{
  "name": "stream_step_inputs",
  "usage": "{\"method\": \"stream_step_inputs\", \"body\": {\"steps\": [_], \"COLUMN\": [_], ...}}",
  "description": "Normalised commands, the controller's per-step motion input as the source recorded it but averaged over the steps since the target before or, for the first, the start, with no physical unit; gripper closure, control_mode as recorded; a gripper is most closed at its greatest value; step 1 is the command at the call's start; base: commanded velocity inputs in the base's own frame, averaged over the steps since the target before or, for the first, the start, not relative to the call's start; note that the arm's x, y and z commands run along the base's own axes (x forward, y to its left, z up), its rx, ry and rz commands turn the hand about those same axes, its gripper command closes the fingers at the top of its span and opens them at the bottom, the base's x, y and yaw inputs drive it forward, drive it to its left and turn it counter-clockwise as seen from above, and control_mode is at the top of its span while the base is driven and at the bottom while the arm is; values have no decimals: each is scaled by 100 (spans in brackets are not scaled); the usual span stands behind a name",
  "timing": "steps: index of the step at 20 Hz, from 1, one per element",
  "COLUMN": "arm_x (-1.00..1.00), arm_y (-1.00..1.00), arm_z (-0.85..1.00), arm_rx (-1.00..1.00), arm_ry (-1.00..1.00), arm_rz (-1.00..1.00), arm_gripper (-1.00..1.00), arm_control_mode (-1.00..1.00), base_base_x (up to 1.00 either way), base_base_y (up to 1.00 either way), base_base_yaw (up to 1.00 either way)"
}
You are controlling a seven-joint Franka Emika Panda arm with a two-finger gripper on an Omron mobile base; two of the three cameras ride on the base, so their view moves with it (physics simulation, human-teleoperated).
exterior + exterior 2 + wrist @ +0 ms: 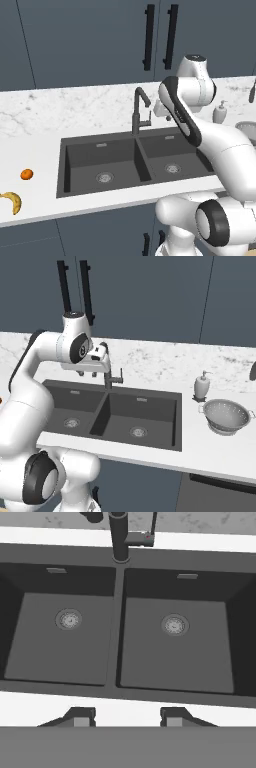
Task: Put the colander in the sink, put the banana, tangerine in the colander, and turn on the sink faucet and pour water over the colander.
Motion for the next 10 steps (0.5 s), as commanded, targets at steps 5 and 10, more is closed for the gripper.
{"method": "stream_step_inputs", "body": {"steps": [5,10], "arm_x": [-25,-33], "arm_y": [-27,-86], "arm_z": [-1,-6], "arm_rx": [0,0], "arm_ry": [0,0], "arm_rz": [0,0], "arm_gripper": [-100,-100], "arm_control_mode": [-100,-100], "base_base_x": [0,0], "base_base_y": [0,0], "base_base_yaw": [0,0]}}
